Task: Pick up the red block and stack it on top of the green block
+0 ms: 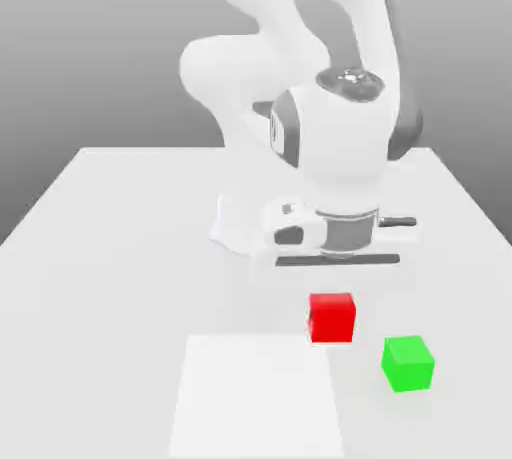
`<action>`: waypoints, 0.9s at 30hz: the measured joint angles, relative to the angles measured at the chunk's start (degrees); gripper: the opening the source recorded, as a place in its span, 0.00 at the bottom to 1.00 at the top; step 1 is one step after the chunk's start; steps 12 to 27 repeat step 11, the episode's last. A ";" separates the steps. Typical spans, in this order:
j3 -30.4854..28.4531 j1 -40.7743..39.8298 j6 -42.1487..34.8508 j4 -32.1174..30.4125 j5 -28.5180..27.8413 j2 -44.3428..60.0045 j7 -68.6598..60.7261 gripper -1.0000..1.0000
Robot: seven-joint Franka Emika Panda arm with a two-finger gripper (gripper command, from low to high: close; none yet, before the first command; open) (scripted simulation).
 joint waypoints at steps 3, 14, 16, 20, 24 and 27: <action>1.44 7.16 0.00 2.07 -0.57 2.09 5.64 0.00; -1.64 6.81 8.24 2.80 -3.91 11.16 8.96 1.00; -1.64 6.81 8.24 2.80 -3.91 11.16 8.96 1.00; -1.64 6.81 8.24 2.80 -3.91 11.16 8.96 1.00; -1.64 6.81 8.24 2.80 -3.91 11.16 8.96 1.00; -1.64 6.81 8.24 2.80 -3.91 11.16 8.96 1.00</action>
